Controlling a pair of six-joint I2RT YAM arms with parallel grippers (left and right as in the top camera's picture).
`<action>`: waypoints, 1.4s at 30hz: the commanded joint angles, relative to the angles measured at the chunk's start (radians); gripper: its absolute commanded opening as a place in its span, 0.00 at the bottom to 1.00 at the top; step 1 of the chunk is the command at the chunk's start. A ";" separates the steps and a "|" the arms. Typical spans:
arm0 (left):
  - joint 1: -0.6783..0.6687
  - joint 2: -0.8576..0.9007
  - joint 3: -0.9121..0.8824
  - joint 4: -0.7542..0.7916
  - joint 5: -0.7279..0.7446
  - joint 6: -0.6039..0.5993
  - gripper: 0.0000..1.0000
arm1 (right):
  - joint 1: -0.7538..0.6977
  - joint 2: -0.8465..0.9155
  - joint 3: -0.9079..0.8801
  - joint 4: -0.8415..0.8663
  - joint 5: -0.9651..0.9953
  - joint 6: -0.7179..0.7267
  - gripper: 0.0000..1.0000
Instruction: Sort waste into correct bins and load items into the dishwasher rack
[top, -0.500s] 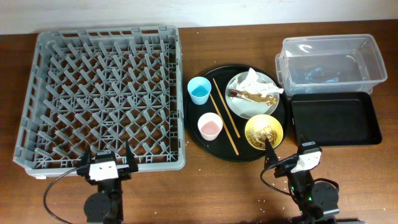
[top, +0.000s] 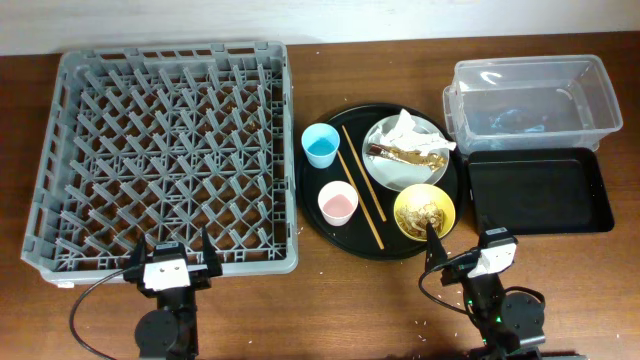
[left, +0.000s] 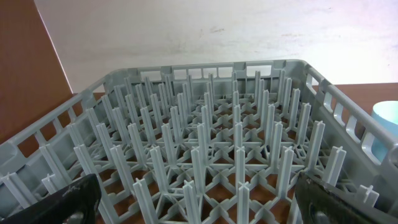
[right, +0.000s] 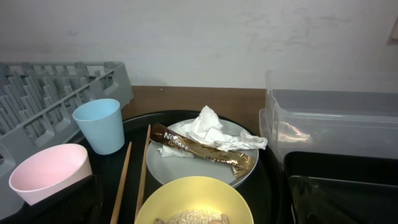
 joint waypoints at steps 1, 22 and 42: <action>0.006 -0.006 -0.006 0.002 0.011 0.013 0.99 | -0.005 -0.006 -0.005 -0.004 0.002 0.000 0.98; 0.006 -0.006 -0.006 0.002 0.011 0.013 0.99 | -0.006 -0.006 0.029 0.026 0.039 -0.083 0.99; 0.006 -0.006 -0.006 0.002 0.011 0.013 0.99 | -0.005 1.458 1.449 -0.879 -0.151 -0.121 0.99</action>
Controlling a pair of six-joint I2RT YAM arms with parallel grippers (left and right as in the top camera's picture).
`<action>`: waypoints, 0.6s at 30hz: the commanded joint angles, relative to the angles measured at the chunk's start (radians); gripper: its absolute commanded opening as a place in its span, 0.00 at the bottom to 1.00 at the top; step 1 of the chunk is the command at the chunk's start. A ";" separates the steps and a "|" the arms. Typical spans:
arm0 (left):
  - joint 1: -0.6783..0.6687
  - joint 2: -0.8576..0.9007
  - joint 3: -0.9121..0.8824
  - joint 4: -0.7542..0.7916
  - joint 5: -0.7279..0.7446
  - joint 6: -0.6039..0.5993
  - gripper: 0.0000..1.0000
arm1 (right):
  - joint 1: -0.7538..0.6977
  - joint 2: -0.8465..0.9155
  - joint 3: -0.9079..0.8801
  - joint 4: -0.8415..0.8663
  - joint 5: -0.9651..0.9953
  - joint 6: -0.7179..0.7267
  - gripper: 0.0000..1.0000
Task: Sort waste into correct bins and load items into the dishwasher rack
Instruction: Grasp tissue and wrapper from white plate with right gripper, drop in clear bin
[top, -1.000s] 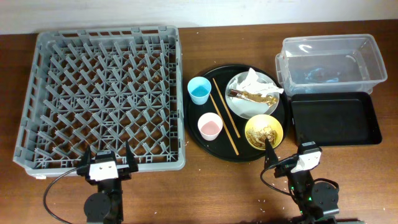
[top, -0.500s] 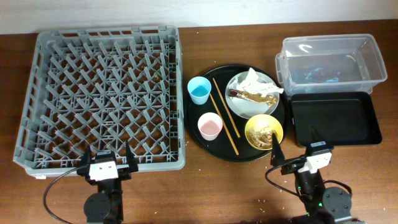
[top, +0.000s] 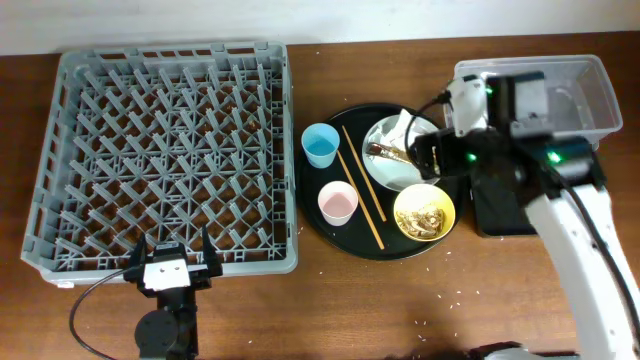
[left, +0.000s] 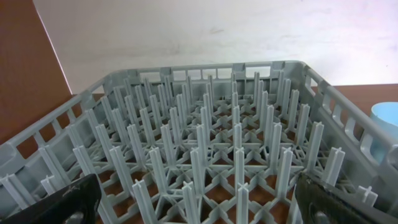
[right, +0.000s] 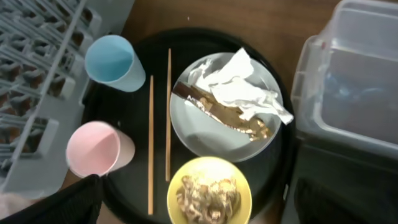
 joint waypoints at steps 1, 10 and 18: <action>0.006 -0.004 -0.005 -0.001 0.007 0.013 0.99 | 0.001 0.135 0.021 0.066 -0.057 -0.127 0.98; 0.006 -0.004 -0.005 -0.001 0.007 0.013 0.99 | 0.020 0.631 0.021 0.373 0.135 -0.353 0.98; 0.006 -0.004 -0.005 -0.001 0.007 0.013 0.99 | 0.022 0.751 0.019 0.412 0.108 -0.316 0.52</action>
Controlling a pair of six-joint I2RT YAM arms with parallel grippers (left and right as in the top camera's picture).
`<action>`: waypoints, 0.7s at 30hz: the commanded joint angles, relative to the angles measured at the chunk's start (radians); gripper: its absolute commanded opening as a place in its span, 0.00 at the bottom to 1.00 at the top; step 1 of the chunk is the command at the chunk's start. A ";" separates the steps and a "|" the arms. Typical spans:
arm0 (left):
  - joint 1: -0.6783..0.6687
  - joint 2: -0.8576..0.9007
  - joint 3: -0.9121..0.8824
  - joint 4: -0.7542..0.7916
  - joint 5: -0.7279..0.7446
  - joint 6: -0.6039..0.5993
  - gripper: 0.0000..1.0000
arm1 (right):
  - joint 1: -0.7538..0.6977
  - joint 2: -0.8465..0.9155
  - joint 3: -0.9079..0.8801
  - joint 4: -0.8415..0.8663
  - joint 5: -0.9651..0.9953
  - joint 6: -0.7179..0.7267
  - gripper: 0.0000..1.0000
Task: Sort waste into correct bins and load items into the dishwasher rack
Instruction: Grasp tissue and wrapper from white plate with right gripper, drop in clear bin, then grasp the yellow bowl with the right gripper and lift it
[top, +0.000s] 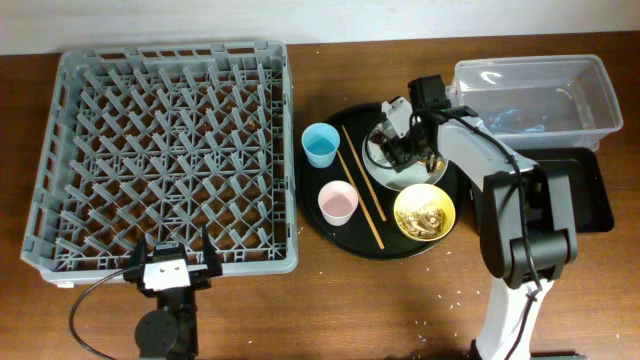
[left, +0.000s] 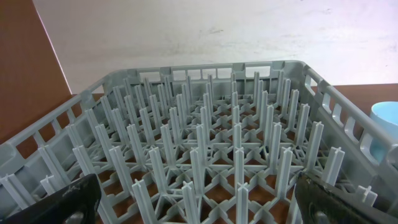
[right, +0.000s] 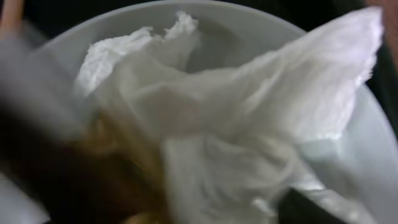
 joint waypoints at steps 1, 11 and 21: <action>0.006 -0.003 -0.005 -0.001 0.007 0.013 0.99 | 0.005 0.045 0.002 -0.011 0.019 0.005 0.29; 0.006 -0.003 -0.005 -0.001 0.007 0.013 0.99 | -0.107 -0.227 0.402 -0.317 0.381 0.523 0.04; 0.006 -0.003 -0.005 -0.001 0.007 0.013 0.99 | -0.387 0.000 0.396 -0.179 0.383 0.702 0.04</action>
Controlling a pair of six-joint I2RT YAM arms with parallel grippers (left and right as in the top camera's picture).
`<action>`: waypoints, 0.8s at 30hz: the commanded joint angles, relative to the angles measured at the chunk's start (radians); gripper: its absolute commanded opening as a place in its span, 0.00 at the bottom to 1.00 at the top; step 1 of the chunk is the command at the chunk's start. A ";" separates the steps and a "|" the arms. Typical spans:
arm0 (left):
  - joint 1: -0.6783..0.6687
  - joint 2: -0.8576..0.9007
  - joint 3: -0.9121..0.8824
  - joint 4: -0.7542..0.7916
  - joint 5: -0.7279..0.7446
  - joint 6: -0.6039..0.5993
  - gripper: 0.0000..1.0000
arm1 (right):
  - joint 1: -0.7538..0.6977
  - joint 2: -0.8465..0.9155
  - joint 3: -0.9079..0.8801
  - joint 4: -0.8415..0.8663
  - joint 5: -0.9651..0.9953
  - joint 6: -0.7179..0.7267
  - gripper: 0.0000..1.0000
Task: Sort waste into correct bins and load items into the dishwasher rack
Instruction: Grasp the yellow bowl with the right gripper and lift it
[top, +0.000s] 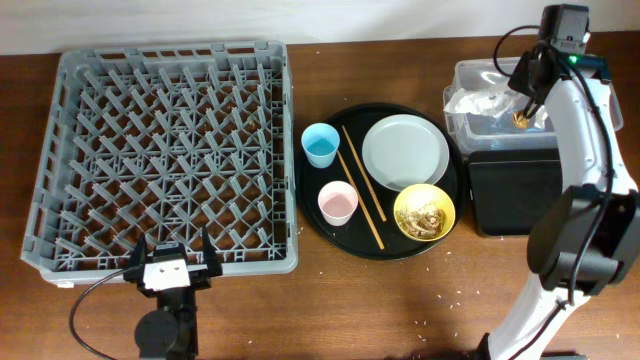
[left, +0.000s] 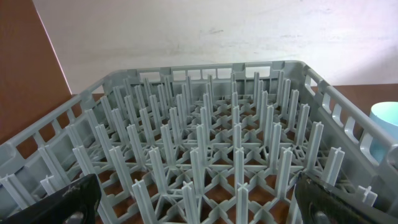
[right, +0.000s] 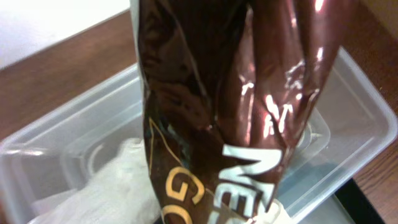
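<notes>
My right gripper (top: 528, 102) is over the clear plastic bin (top: 590, 75) at the back right, shut on a brown and gold coffee wrapper (right: 236, 112) that hangs from it and hides its fingers. A crumpled white tissue (top: 478, 100) is in the bin's left end, also visible beside the wrapper (right: 102, 186). The grey plate (top: 405, 151) on the round black tray (top: 330, 238) is bare. My left gripper (left: 199, 202) rests open at the near edge of the grey dishwasher rack (top: 165, 155), holding nothing.
On the tray stand a blue cup (top: 320, 145), a pink cup (top: 338, 203), two chopsticks (top: 360, 188) and a yellow bowl (top: 424, 212) with food scraps. A black bin (top: 520, 190) sits in front of the clear one. Crumbs dot the table's front.
My right gripper was down on the tissue and wrapper on the grey plate; now it is over the clear bin holding the wrapper. The plate is bare and the tissue is in the bin.
Both arms rested at the table's front edge, with the tissue and wrapper on the plate. Then my right arm was above the tray, then down at the plate. Now it holds the wrapper over the clear bin. My left arm has stayed still.
</notes>
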 joint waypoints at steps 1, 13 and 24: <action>0.006 -0.003 -0.005 -0.001 0.007 0.013 0.99 | -0.044 0.086 -0.005 0.026 0.023 0.020 0.04; 0.006 -0.003 -0.005 -0.001 0.007 0.013 0.99 | 0.243 -0.074 0.176 -0.295 -0.204 -0.195 0.96; 0.006 -0.003 -0.005 -0.001 0.007 0.013 0.99 | 0.568 -0.096 -0.325 -0.409 -0.371 0.065 0.49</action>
